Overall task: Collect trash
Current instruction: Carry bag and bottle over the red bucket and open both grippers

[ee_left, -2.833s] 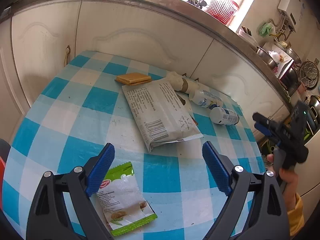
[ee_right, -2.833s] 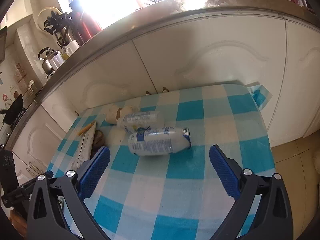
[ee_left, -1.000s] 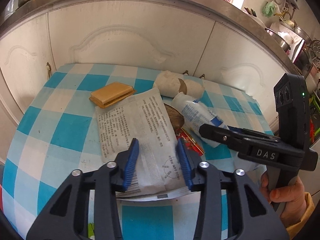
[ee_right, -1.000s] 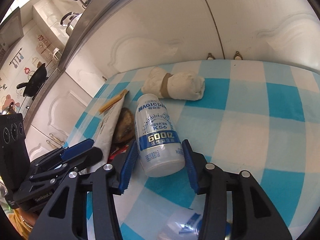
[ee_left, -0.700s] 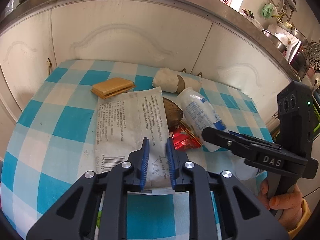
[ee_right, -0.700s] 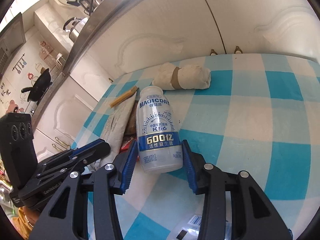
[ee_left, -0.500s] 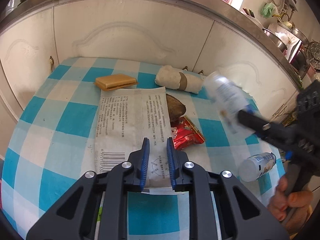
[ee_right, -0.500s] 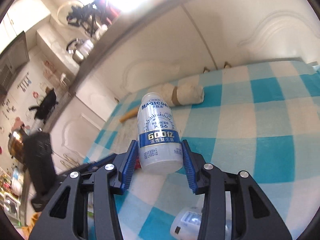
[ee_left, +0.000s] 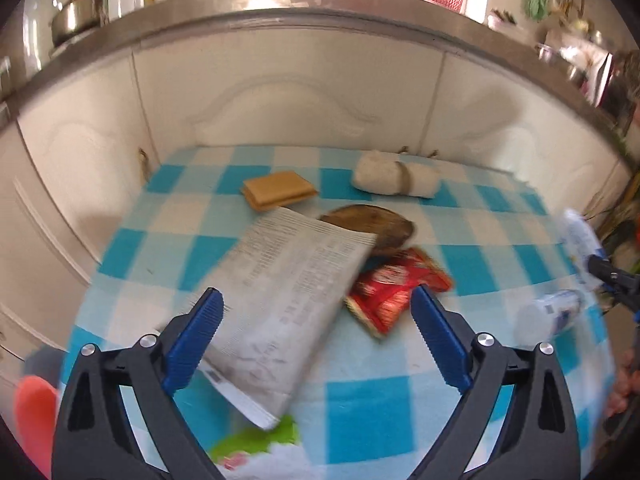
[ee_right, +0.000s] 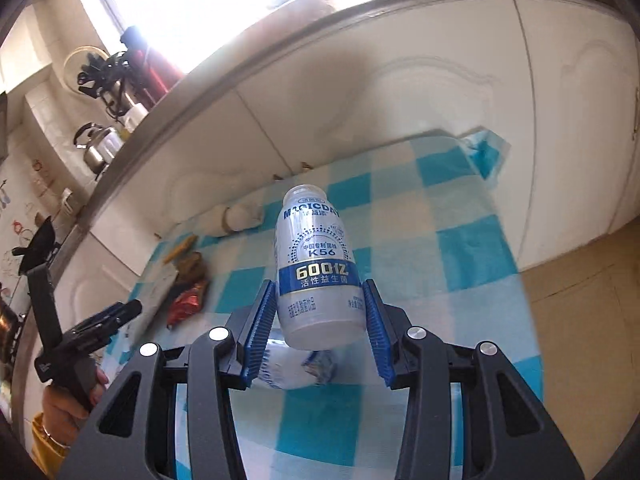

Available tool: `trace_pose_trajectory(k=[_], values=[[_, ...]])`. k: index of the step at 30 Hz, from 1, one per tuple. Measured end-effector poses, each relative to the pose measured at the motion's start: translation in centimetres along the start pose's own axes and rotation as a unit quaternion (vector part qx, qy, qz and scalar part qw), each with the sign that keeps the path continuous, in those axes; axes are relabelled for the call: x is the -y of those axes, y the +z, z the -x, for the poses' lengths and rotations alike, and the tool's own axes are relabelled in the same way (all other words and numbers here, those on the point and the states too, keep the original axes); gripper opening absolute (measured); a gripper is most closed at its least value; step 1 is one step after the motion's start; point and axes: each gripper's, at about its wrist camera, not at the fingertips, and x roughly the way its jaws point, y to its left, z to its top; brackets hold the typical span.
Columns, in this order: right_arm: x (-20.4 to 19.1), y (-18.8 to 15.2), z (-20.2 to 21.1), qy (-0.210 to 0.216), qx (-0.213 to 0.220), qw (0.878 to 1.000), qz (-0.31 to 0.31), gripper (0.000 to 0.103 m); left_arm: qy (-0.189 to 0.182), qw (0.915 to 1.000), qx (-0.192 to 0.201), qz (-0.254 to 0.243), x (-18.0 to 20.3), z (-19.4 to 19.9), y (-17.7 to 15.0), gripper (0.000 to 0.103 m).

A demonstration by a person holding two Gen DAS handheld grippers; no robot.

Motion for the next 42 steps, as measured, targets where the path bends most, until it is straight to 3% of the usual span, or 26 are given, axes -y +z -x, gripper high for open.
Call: trace_pose_trajectory(k=[4, 9, 18, 21, 26, 28, 31, 42], values=[[0.6, -0.9, -0.7, -0.024, -0.014, 1.0, 0.004, 0.045, -0.011, 0.9997, 0.003, -0.023, -1.0, 0.0, 0.7, 0.097], [-0.1, -2.1, -1.3, -0.019, -0.027, 0.999, 0.018, 0.045, -0.049, 0.995, -0.034, -0.08, -2.6, -2.2, 1.1, 0.098], [-5.3, -4.3, -2.6, 0.008, -0.055, 0.996, 0.066, 0.045, -0.09, 0.9925, -0.045, -0.07, -4.3, -4.2, 0.1, 0.097], [-7.2, -5.2, -2.9, 0.021, -0.063, 0.995, 0.077, 0.045, -0.099, 0.992, -0.047, -0.062, -4.3, -4.2, -0.1, 0.086], [-9.6, -6.3, -3.1, 0.04, -0.067, 0.993, 0.084, 0.045, -0.096, 0.9922, -0.045, -0.067, -3.3, -3.9, -0.3, 0.08], [-10.2, -6.6, -2.9, 0.048, -0.065, 0.994, 0.078, 0.045, -0.097, 0.9922, -0.035, -0.071, -3.0, -3.4, -0.5, 0.071], [-10.8, -6.9, -2.5, 0.058, -0.064, 0.994, 0.071, 0.045, -0.099, 0.9927, -0.023, -0.065, -2.8, -2.7, -0.5, 0.061], [-10.9, -7.5, -1.0, 0.061, -0.045, 0.996, 0.037, 0.045, -0.118, 0.9927, 0.003, -0.026, -3.6, -0.5, -0.6, 0.041]])
